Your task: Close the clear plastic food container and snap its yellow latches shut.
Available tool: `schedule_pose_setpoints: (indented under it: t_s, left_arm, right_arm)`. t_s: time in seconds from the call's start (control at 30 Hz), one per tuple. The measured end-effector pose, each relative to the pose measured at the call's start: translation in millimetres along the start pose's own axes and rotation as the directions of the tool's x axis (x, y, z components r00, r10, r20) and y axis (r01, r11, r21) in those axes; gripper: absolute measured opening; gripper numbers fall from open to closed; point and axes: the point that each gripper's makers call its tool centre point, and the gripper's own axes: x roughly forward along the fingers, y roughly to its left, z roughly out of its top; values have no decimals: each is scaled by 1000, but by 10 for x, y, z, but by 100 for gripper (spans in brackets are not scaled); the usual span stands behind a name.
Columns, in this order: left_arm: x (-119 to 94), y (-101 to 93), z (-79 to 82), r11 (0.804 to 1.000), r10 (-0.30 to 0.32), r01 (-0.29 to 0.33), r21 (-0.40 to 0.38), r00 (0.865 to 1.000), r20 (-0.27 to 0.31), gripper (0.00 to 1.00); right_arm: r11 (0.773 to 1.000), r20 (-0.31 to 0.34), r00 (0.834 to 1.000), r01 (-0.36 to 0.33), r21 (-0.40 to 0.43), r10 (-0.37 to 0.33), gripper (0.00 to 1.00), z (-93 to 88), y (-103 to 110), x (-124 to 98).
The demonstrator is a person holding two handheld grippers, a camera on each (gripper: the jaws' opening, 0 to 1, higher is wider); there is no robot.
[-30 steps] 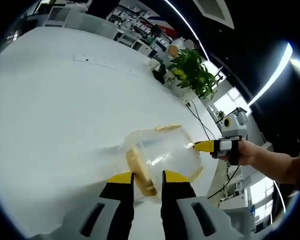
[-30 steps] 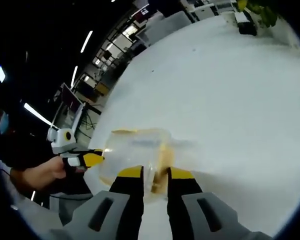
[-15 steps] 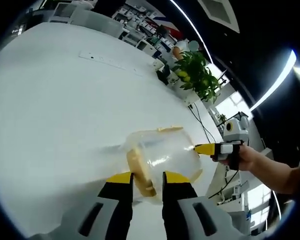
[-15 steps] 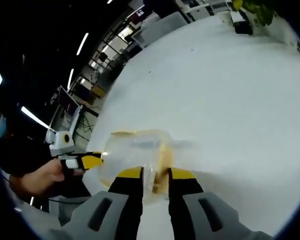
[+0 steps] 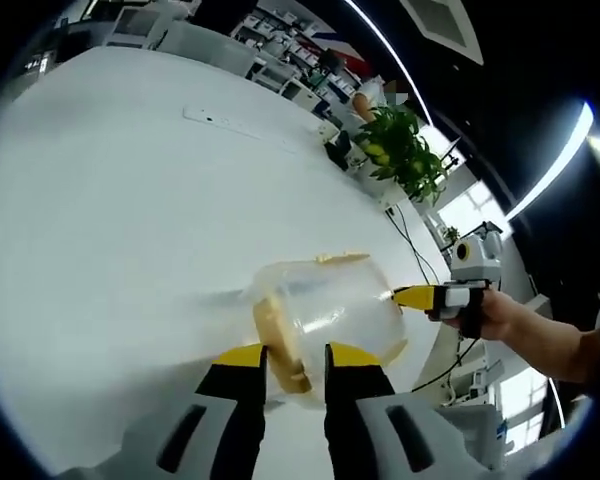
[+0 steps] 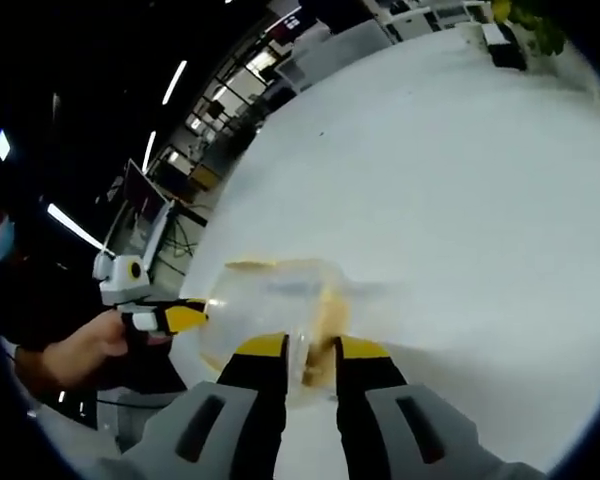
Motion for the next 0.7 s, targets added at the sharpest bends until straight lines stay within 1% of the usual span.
schedule_pose_setpoints:
  t_s: [0.07,0.13,0.17,0.23,0.3,0.33,0.37,0.4,0.43,0.47,0.5,0.53,0.57,0.6,0.63,0.67,0.7]
  left_arm:
    - [-17,23,12,1000,2,-2,2,1000,6,15]
    - [-40,37,47,998,10,-11,65,1000,12,15]
    - [-53,45,60,994,18,-19,107,1000,13,15]
    - [-76,49,73,989,24,-25,146,1000,8,16]
    - [-109,56,138,979,29,-34,200,999,24,16]
    - [-140,63,191,970,41,-48,240,999,34,16]
    - [-155,41,230,962,36,-45,271,999,39,16]
    - [-172,-4,281,946,23,-35,321,999,41,16]
    - [-179,-34,325,936,18,-33,351,999,47,16]
    - [-182,-97,382,913,2,-21,407,999,48,16]
    - [-179,-157,403,896,-14,-5,445,999,39,16]
    - [-175,-190,409,888,-24,6,460,999,32,16]
    - [-155,-272,427,867,-54,42,496,998,11,16]
    - [-131,-308,453,850,-58,50,524,998,-1,16]
    - [-110,-347,452,834,-68,66,548,998,-16,15]
    - [-87,-389,446,823,-78,83,562,996,-32,15]
    - [-65,-422,436,813,-86,99,574,995,-49,15]
  right_arm:
    - [1000,1,1000,-4,-6,4,15,2,15,20]
    - [1000,-4,1000,-5,-28,5,16,10,28,32]
    - [996,-9,1000,5,-85,-6,16,14,19,29]
    - [990,-14,1000,23,-138,-25,18,13,37,14]
    - [978,7,999,45,-203,-45,19,66,69,-27]
    - [965,22,998,61,-256,-57,19,115,91,-65]
    - [952,36,997,80,-295,-72,19,153,97,-93]
    - [929,59,994,105,-355,-90,19,212,111,-129]
    - [912,64,993,114,-394,-96,18,233,127,-146]
    - [885,65,993,114,-452,-95,17,259,166,-154]
    - [869,56,995,102,-483,-86,16,258,208,-148]
    - [856,40,996,86,-509,-76,16,249,246,-133]
    - [840,26,998,69,-538,-65,17,241,298,-106]
    - [828,17,998,58,-557,-59,17,237,330,-86]
    - [809,0,999,41,-586,-50,16,223,376,-52]
    - [800,-9,999,25,-599,-37,16,216,407,-24]
    - [799,-22,999,6,-601,-24,15,196,445,13]
